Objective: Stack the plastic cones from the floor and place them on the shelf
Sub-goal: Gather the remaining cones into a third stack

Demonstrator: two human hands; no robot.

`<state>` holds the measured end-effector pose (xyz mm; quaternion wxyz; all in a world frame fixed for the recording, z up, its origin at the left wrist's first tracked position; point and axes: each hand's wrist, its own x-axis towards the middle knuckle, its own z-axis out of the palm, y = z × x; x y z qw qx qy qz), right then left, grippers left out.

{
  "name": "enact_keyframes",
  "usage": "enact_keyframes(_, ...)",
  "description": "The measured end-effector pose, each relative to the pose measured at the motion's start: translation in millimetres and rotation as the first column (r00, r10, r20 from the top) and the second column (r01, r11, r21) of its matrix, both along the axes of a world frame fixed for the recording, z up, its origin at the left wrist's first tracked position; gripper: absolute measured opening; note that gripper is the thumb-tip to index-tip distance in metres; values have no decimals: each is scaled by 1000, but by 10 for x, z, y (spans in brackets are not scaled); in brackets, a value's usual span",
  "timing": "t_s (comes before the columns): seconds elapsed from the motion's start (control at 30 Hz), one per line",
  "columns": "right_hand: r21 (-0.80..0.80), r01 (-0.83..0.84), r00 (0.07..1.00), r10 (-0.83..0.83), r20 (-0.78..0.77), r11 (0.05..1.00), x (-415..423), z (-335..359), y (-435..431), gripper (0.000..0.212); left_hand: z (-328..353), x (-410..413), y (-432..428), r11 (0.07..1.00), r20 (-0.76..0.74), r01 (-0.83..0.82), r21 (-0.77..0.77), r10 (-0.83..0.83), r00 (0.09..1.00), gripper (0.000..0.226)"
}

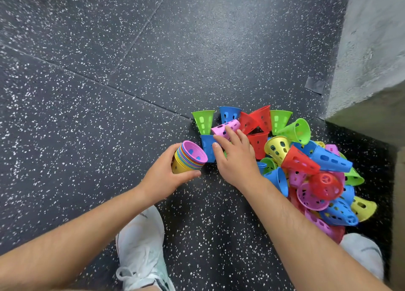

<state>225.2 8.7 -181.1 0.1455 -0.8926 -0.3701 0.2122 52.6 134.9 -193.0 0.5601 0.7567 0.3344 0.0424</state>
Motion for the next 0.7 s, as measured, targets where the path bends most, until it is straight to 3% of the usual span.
enact_keyframes(0.43, -41, -35, 996, 38, 76, 999, -23, 8, -68, 48, -2, 31, -61, 1000, -4, 31, 3, -31, 999, 68)
enact_keyframes(0.7, -88, -72, 972, 90, 215, 994, -53, -2, 60, 46, -23, 8, -68, 1000, -20, 23, -12, -23, 1000, 69)
